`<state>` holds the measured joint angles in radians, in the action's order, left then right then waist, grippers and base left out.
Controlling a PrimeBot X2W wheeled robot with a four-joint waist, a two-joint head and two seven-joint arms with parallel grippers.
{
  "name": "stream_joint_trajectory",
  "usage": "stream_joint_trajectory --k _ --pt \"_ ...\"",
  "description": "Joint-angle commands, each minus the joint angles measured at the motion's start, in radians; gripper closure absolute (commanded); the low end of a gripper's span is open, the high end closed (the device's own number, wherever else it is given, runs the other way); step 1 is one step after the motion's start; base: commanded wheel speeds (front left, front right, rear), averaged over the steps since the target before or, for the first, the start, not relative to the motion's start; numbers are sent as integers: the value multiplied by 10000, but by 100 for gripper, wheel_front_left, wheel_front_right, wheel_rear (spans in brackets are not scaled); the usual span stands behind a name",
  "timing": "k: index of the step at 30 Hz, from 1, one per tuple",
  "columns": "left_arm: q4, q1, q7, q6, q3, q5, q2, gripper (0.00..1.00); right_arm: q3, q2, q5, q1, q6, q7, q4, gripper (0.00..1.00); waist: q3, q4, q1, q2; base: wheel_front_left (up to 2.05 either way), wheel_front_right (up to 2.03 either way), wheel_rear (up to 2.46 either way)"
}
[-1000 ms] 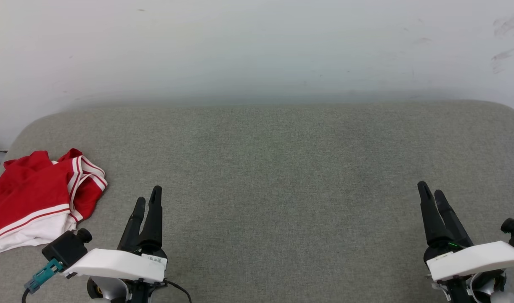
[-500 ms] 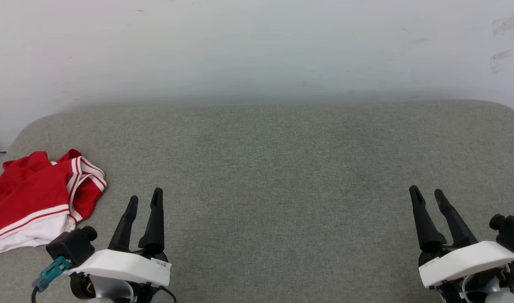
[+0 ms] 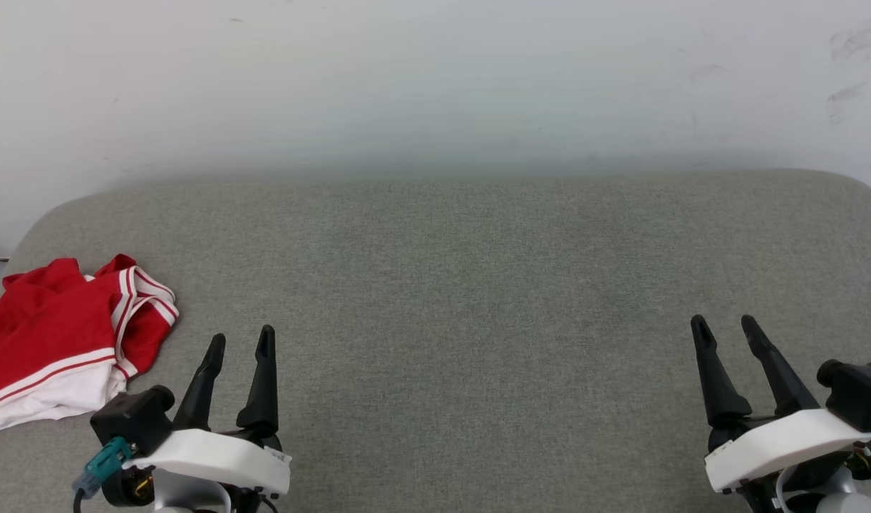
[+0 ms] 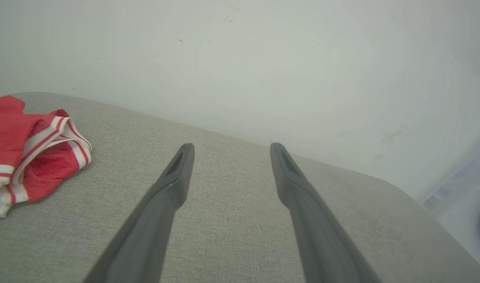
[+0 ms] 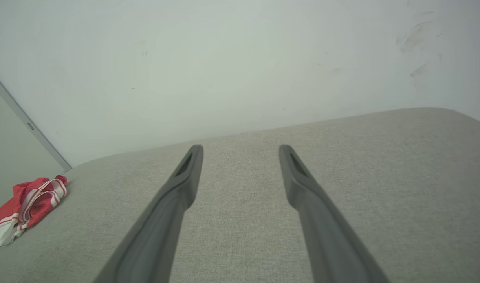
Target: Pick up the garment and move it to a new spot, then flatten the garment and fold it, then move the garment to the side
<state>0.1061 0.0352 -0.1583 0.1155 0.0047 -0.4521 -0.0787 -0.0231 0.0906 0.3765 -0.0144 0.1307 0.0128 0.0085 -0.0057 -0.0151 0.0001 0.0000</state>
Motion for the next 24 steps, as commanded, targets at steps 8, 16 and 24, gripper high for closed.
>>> stream_joint_trajectory --k 8,16,24 --pt "19 -54 -262 -12 -69 904 -60 0 31 -12 -976 35 0 30 -250 0 2 -5 -1 0 0 0 0" --pt "207 -65 -435 13 -57 1482 -35 0 16 -70 -1605 112 0 79 -363 0 -20 1 -1 0 0 0 0" --pt "298 -75 -609 53 -11 1956 21 0 -43 -193 -2034 127 -1 146 -442 0 -24 -12 -1 0 0 0 0"
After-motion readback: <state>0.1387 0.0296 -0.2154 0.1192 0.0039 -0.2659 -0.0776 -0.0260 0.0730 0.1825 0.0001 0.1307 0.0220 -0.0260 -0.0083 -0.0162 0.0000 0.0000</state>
